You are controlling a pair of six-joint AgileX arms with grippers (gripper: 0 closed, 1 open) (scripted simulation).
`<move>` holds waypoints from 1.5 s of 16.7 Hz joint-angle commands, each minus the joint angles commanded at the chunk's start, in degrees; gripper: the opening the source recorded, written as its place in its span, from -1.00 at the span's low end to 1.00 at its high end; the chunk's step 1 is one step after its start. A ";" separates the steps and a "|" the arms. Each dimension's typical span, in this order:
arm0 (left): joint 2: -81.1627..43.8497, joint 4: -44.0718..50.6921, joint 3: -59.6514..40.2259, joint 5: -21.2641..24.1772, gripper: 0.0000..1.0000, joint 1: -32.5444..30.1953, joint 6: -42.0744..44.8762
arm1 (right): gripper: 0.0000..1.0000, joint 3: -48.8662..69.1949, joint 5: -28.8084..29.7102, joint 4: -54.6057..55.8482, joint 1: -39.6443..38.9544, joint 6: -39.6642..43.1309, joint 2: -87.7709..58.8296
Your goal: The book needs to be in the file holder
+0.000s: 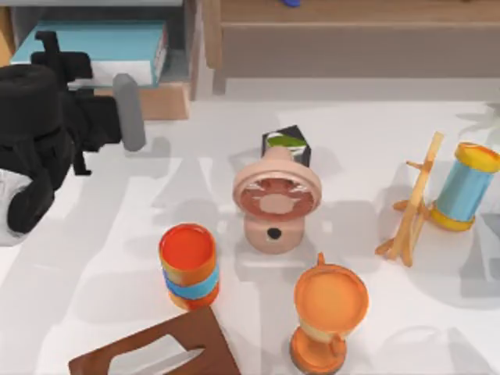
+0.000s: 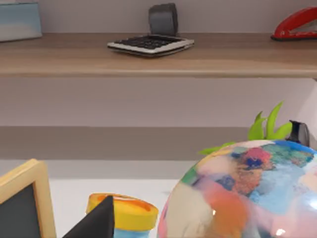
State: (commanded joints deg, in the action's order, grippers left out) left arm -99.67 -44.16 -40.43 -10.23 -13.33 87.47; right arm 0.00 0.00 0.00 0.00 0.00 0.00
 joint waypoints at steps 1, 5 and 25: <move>0.00 0.00 0.00 0.00 -1.00 0.00 0.00 | 1.00 0.00 0.00 0.00 0.00 0.00 0.00; -0.37 0.01 -0.57 -0.03 -1.00 0.02 0.06 | 1.00 0.00 0.00 0.00 0.00 0.00 0.00; -6.15 0.43 -6.61 0.99 0.51 0.92 0.25 | 1.00 0.00 0.00 0.00 0.00 0.00 0.00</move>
State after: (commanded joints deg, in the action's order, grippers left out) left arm -105.82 -43.73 -47.04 -9.23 -12.40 87.71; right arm 0.00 0.00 0.00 0.00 0.00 0.00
